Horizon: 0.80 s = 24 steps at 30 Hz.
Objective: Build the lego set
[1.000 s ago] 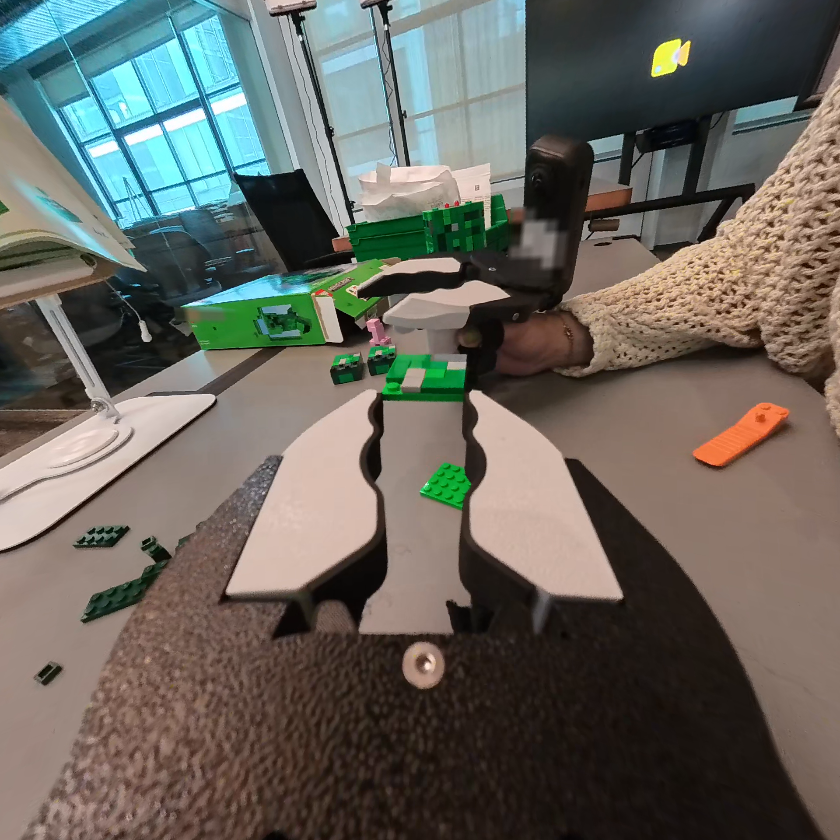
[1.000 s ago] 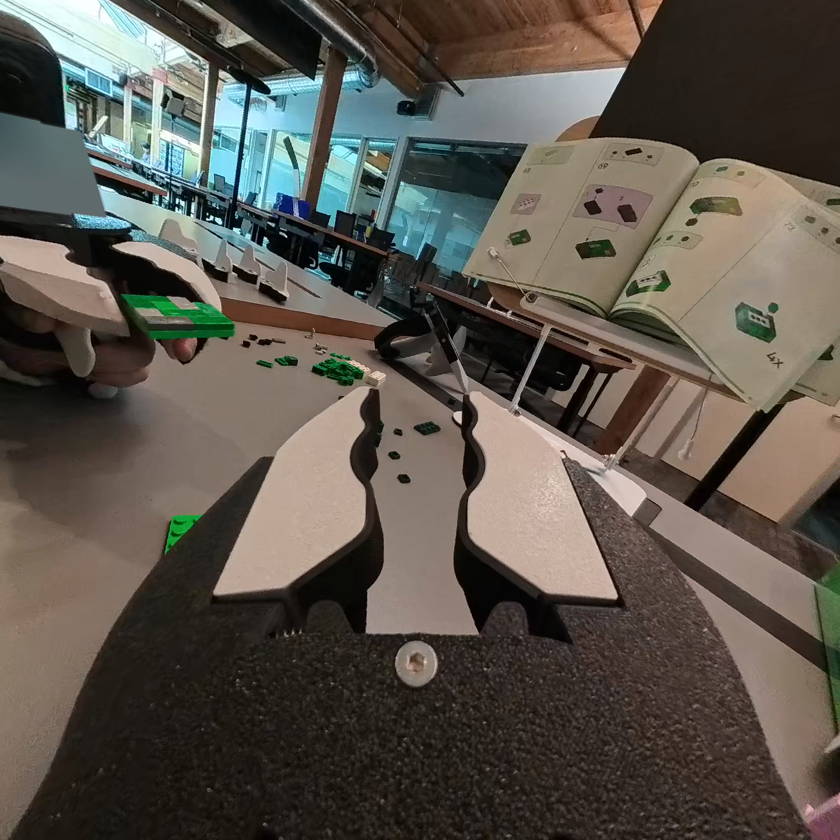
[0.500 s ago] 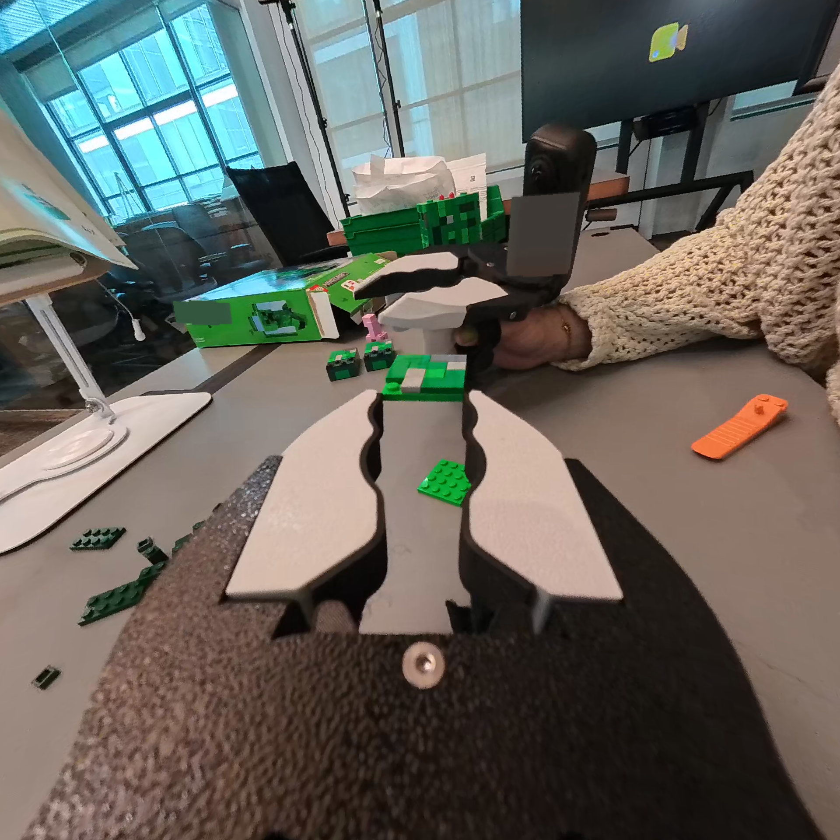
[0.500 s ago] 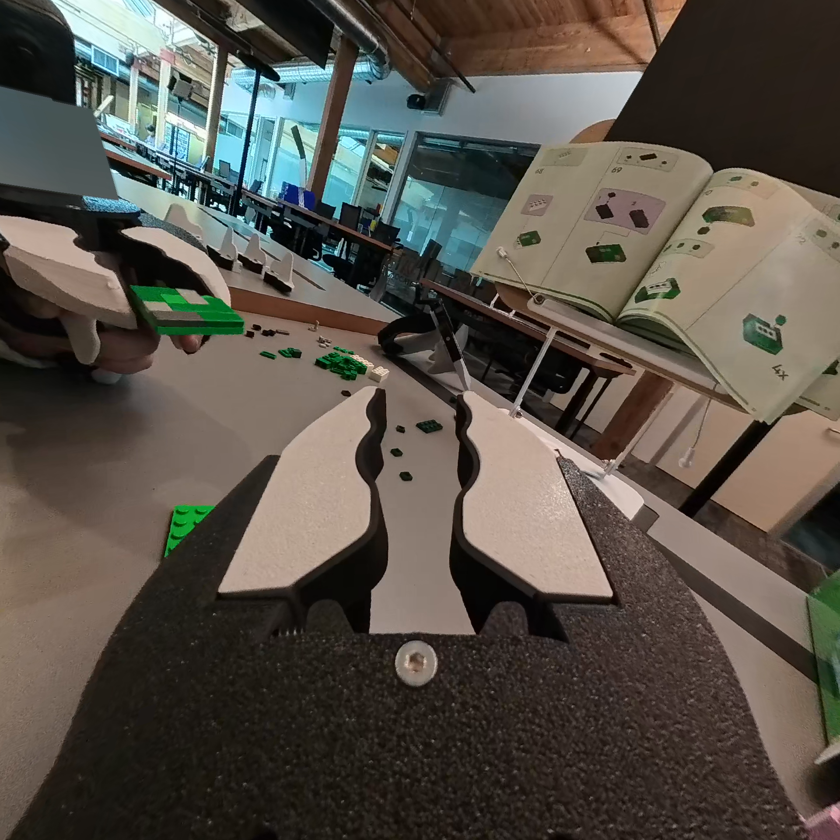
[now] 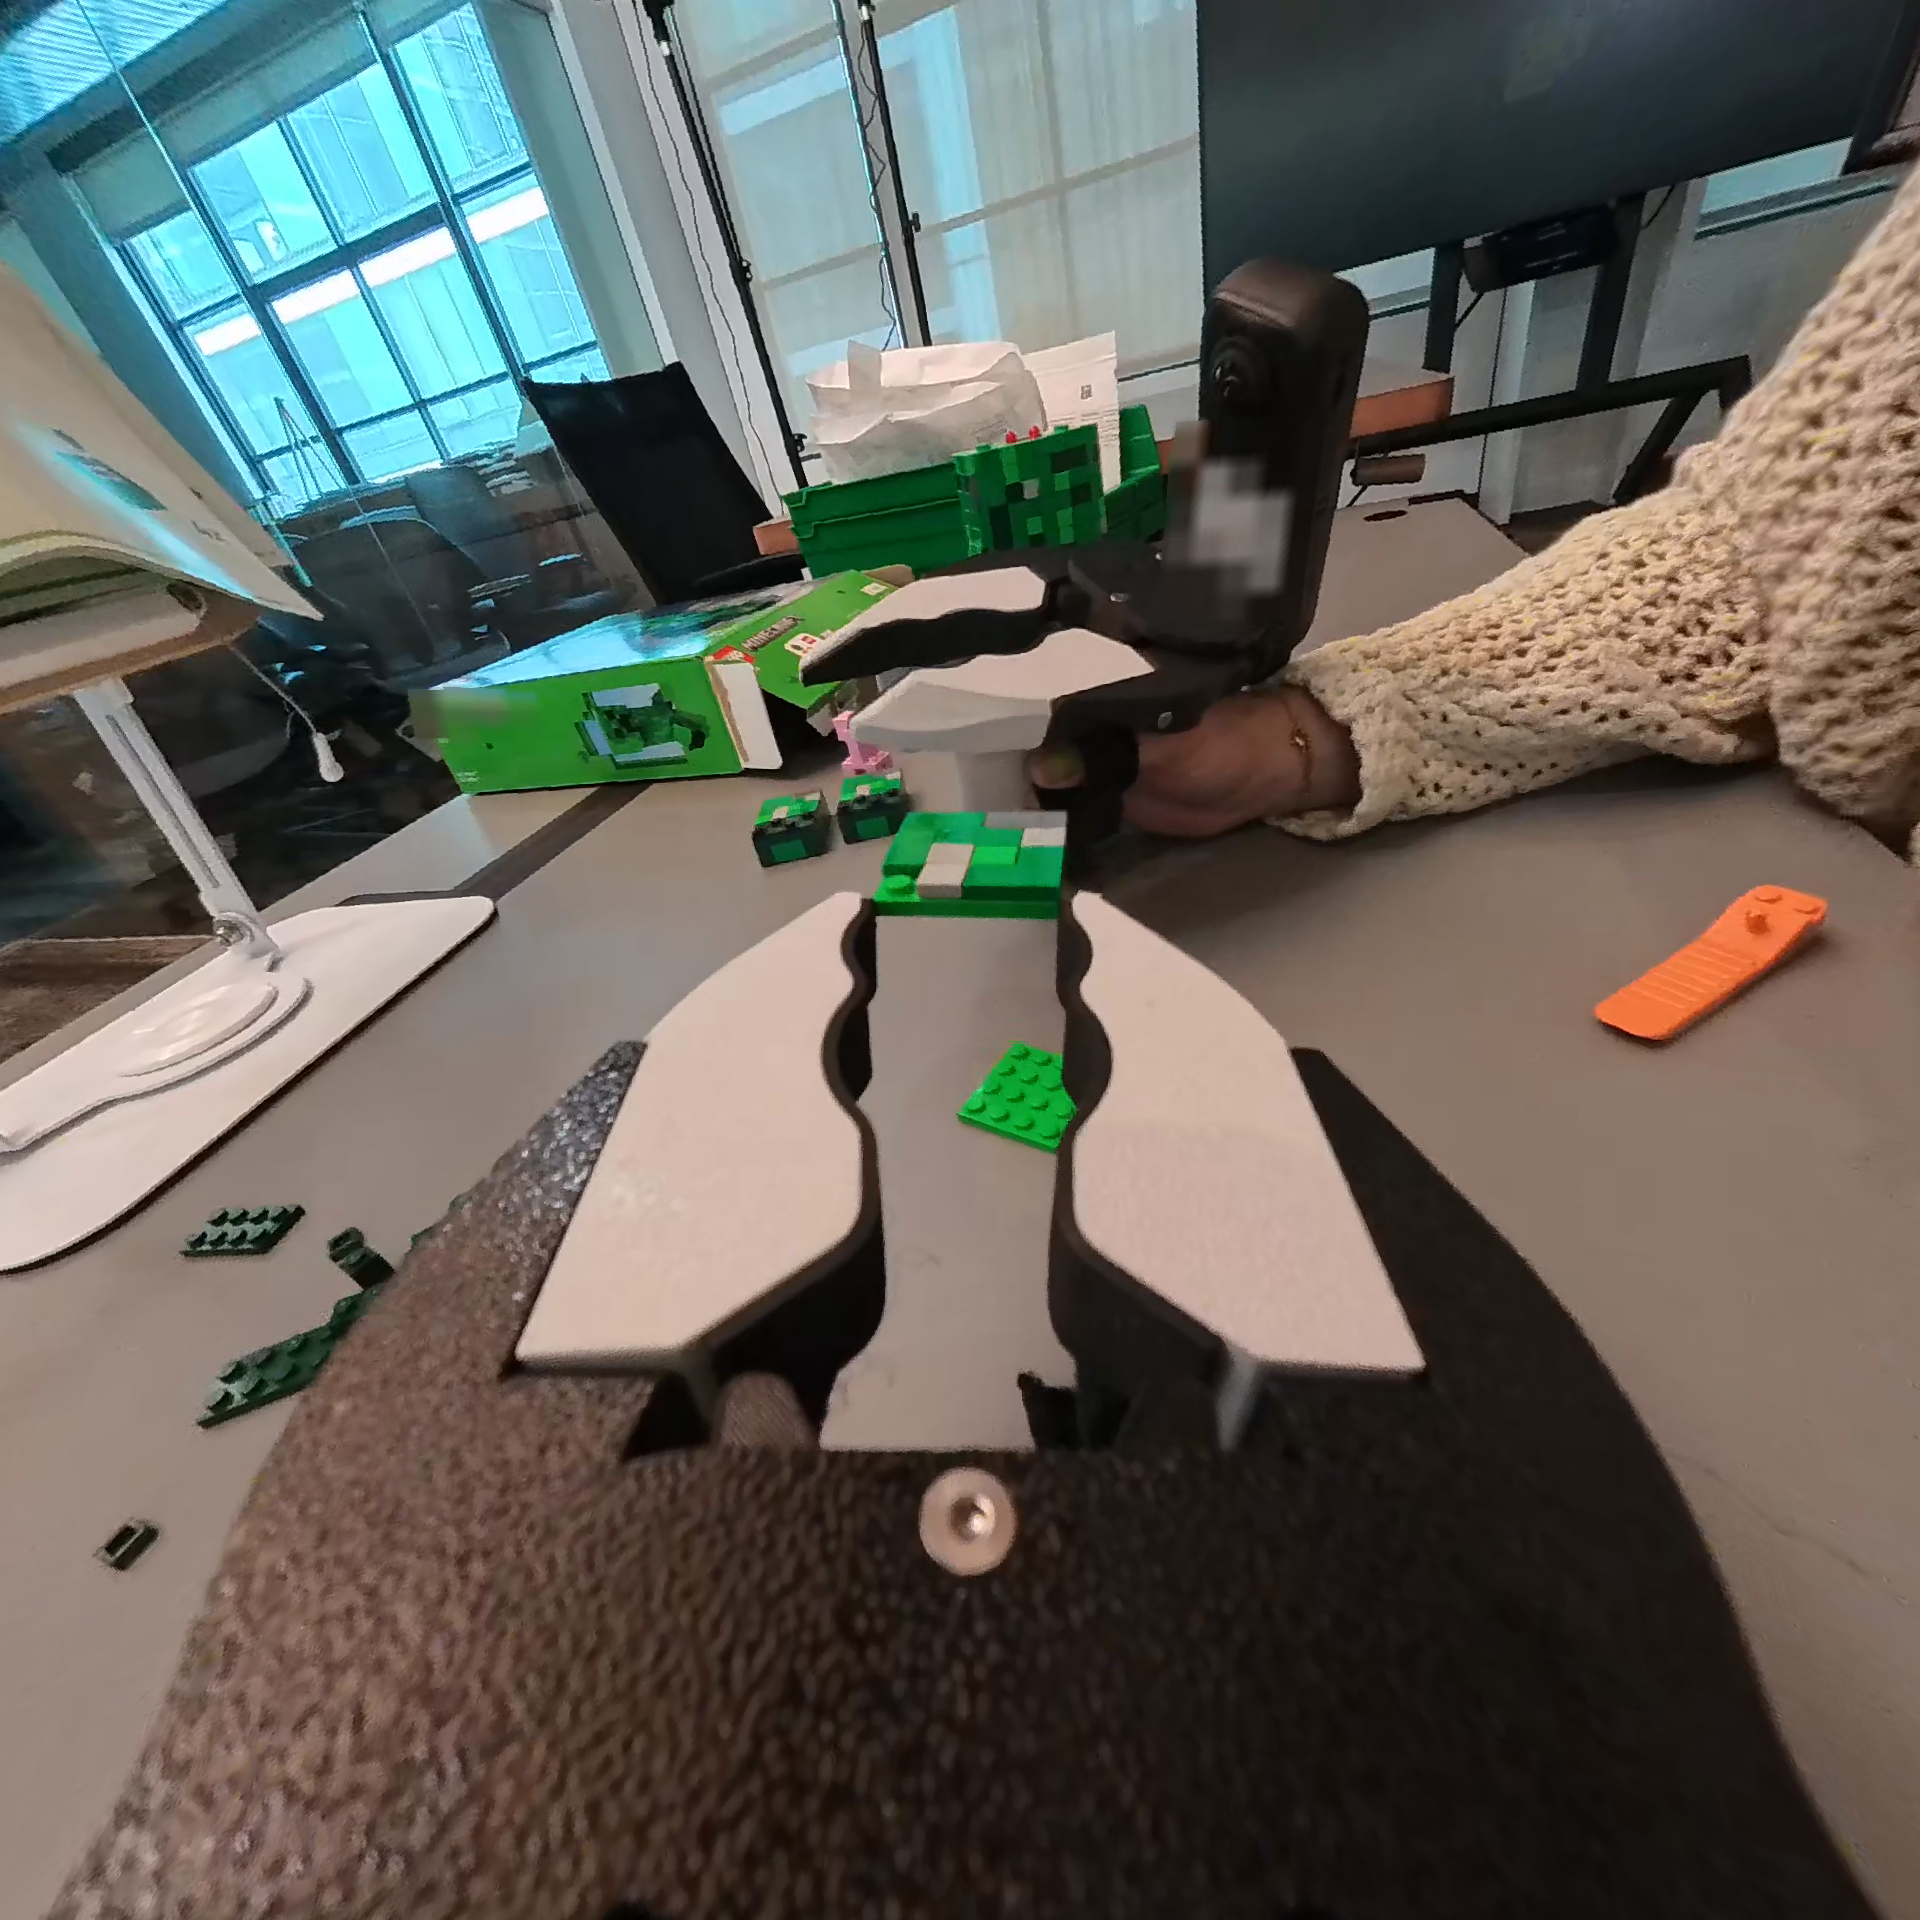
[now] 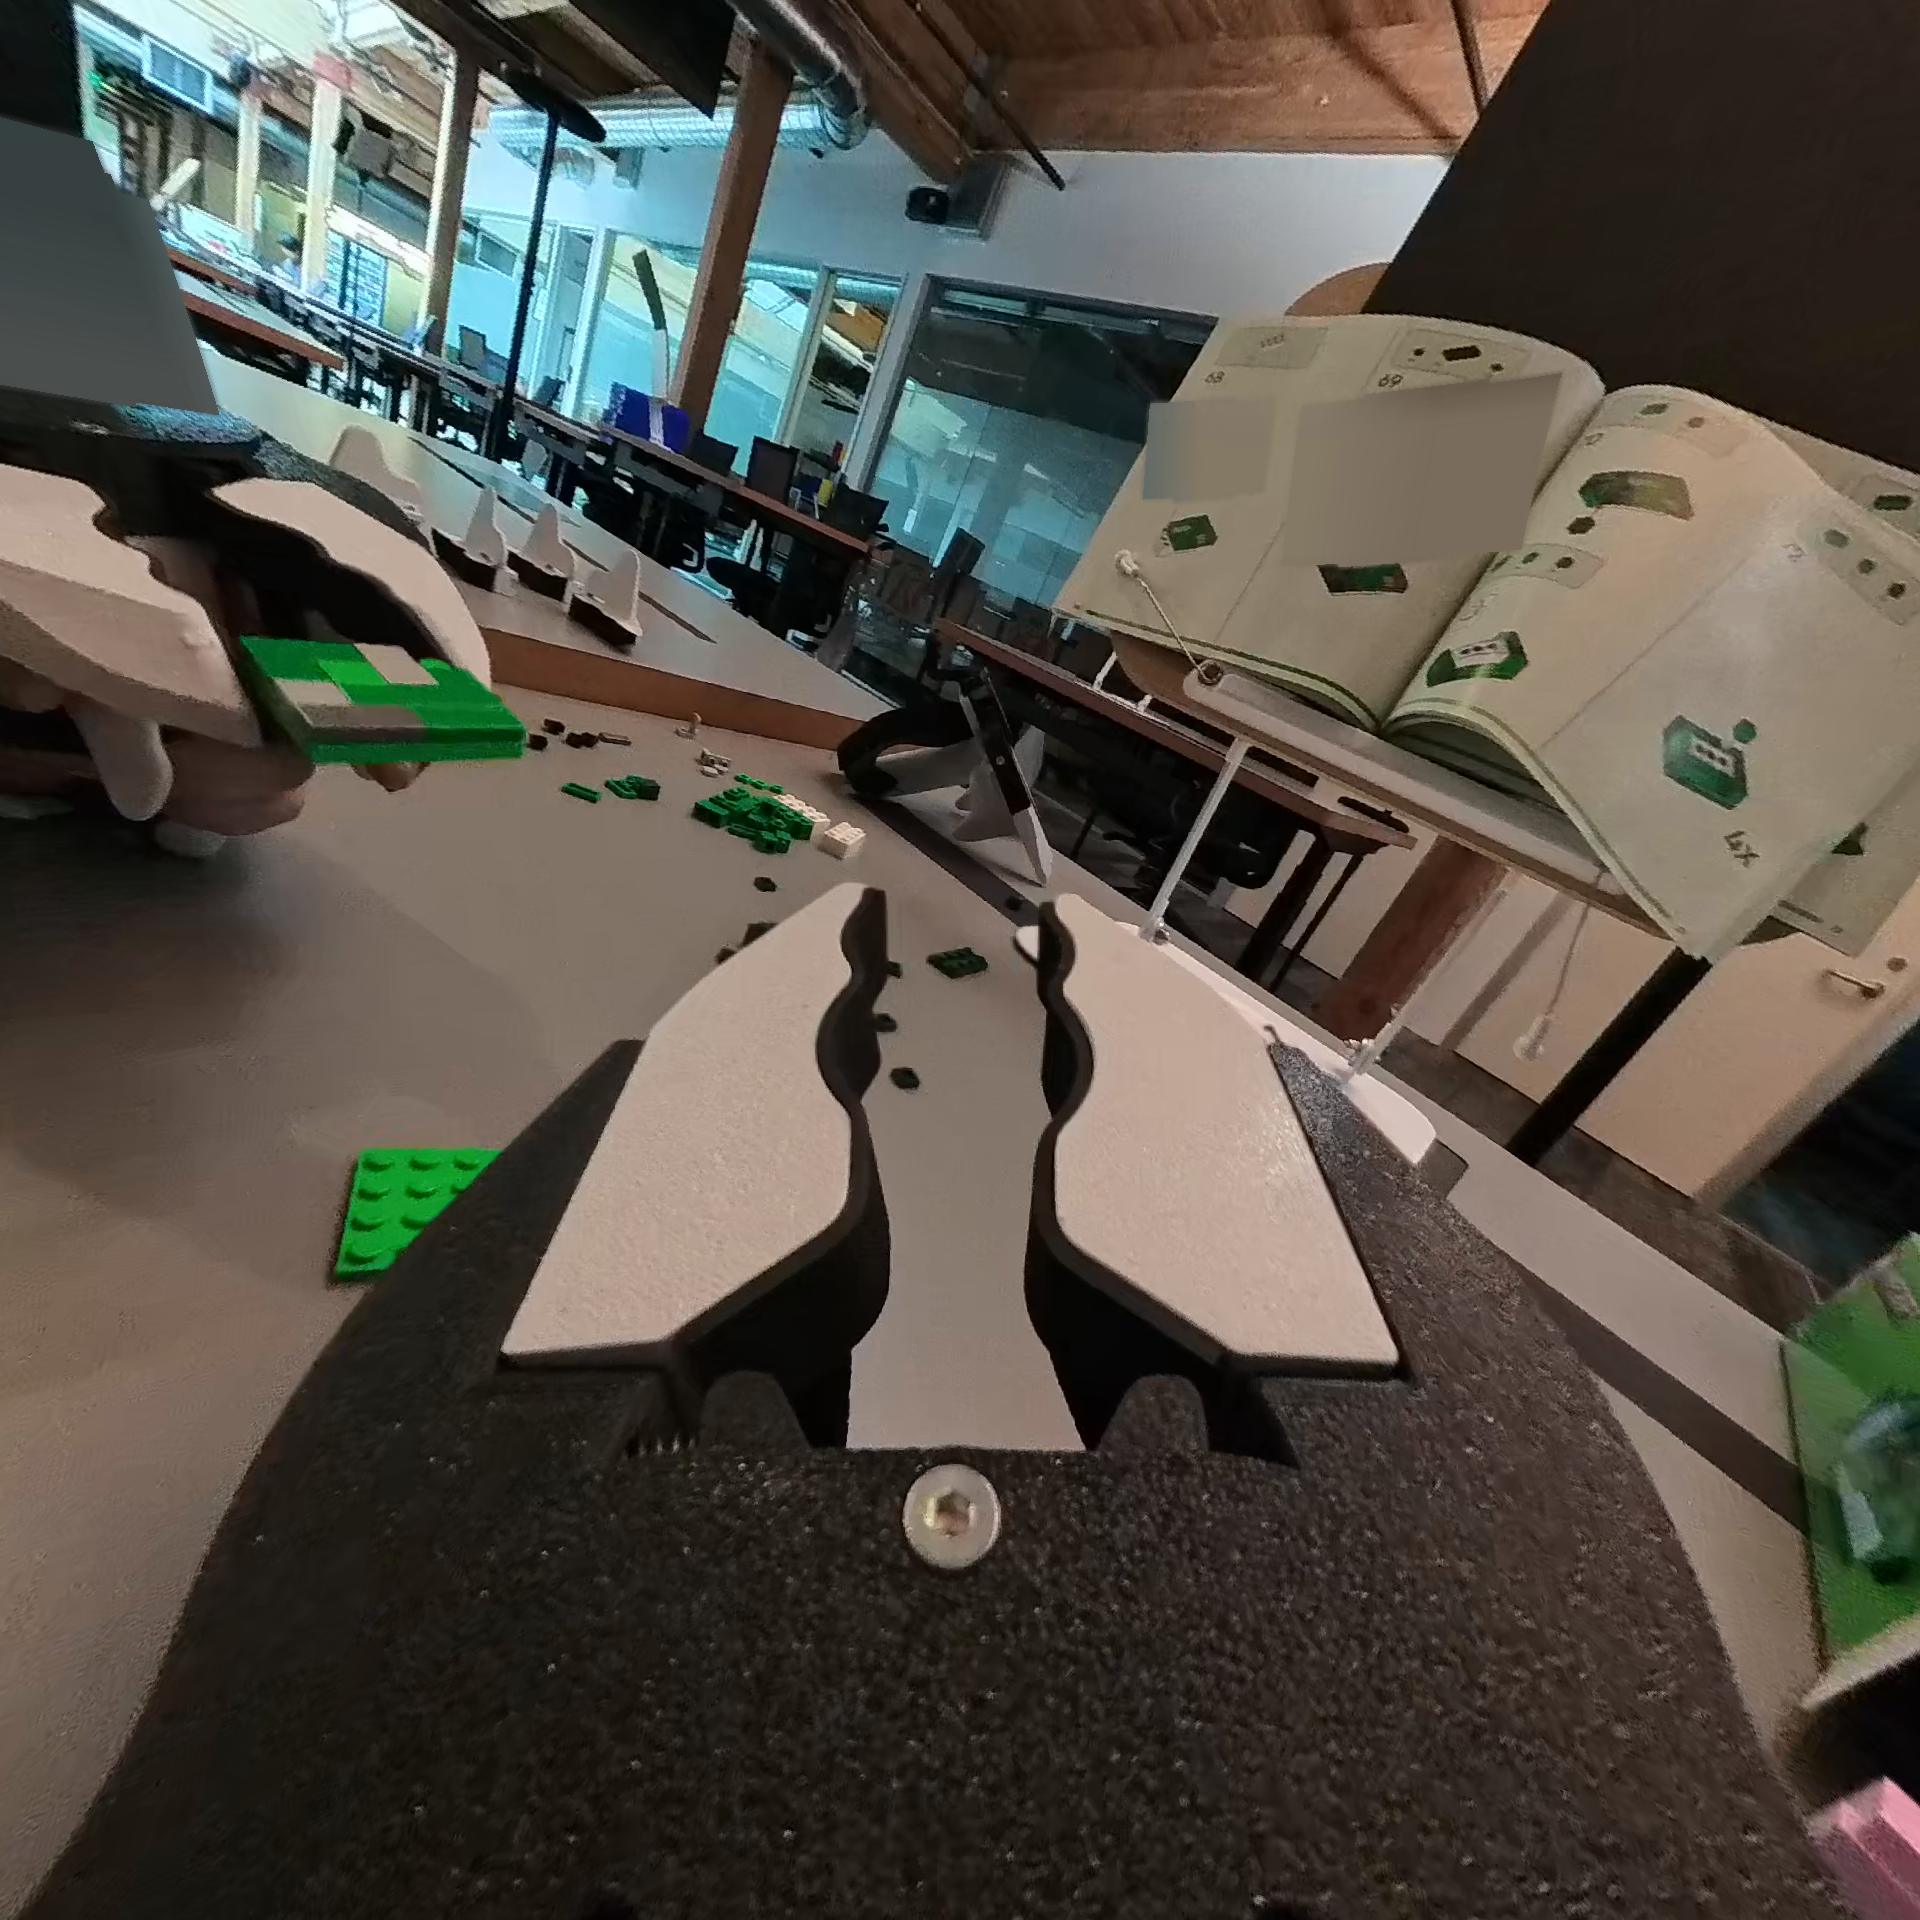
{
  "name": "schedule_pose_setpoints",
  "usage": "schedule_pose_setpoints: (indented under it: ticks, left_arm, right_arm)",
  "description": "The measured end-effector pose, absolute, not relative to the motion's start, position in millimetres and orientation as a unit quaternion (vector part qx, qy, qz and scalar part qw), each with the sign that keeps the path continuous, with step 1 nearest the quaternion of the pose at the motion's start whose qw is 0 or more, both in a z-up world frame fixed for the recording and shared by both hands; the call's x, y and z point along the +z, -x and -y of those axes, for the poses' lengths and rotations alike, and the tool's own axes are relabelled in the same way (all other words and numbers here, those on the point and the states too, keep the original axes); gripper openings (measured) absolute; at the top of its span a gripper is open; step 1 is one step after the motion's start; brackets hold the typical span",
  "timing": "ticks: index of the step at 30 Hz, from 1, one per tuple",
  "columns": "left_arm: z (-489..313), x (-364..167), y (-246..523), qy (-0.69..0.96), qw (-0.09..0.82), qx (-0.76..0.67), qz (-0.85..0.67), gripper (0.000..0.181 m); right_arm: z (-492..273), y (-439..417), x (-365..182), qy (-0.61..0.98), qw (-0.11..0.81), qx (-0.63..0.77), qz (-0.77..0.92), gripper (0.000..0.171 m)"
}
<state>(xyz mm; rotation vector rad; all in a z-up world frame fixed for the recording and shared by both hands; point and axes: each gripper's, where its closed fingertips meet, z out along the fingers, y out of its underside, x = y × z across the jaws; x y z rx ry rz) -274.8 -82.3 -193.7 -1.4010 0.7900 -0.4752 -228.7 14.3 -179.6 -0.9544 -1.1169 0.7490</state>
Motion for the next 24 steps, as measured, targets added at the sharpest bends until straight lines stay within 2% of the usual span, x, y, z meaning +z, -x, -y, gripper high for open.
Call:
schedule_pose_setpoints:
  ticks: [24]
  left_arm:
    - [82.8,-200.0,268.6,0.625,0.660,-0.185,-0.374,0.034]
  right_arm:
    - [-15.1,231.7,-184.6,0.421,0.682,0.305,0.514,0.023]
